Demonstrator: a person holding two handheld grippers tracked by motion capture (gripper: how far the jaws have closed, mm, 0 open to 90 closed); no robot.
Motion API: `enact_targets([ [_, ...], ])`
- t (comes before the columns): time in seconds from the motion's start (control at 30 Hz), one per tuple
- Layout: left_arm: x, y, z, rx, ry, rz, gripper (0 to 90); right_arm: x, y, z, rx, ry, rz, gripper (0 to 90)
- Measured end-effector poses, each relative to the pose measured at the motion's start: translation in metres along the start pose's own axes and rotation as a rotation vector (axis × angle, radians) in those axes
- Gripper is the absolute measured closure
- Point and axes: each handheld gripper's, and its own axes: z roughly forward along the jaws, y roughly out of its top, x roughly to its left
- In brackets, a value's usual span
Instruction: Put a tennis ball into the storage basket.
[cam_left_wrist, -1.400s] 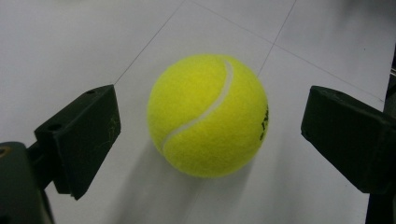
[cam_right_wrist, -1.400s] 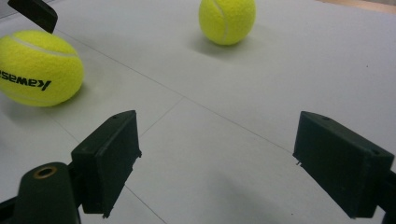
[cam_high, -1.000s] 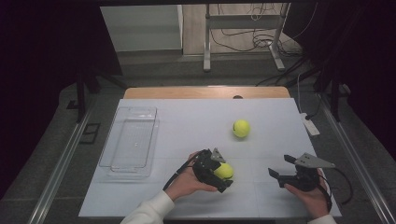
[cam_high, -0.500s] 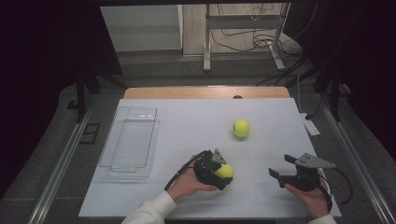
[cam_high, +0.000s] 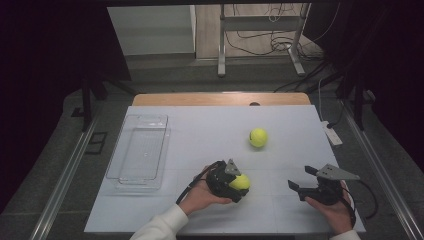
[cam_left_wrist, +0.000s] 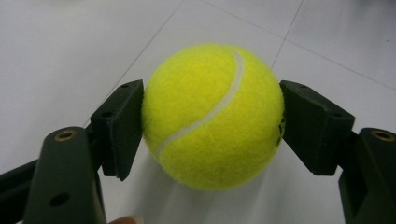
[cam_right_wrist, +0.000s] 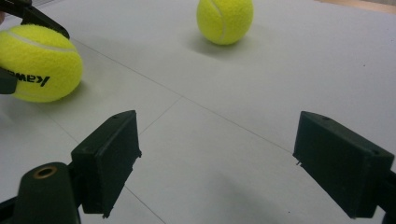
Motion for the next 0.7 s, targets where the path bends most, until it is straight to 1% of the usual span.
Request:
enact_targets([
  [0.13, 0.001, 0.000, -0.003, -0.015, -0.002, -0.006, 27.2, 0.000, 0.000, 0.000, -0.002, 0.002, 0.004, 14.7],
  [0.5, 0.002, 0.000, -0.010, -0.049, -0.005, -0.006, 27.1, 0.000, 0.000, -0.001, -0.004, 0.001, 0.005, 14.6],
  [0.7, 0.002, 0.000, -0.013, -0.071, 0.001, -0.022, 27.1, 0.001, 0.000, -0.001, -0.003, 0.003, 0.006, 14.7],
])
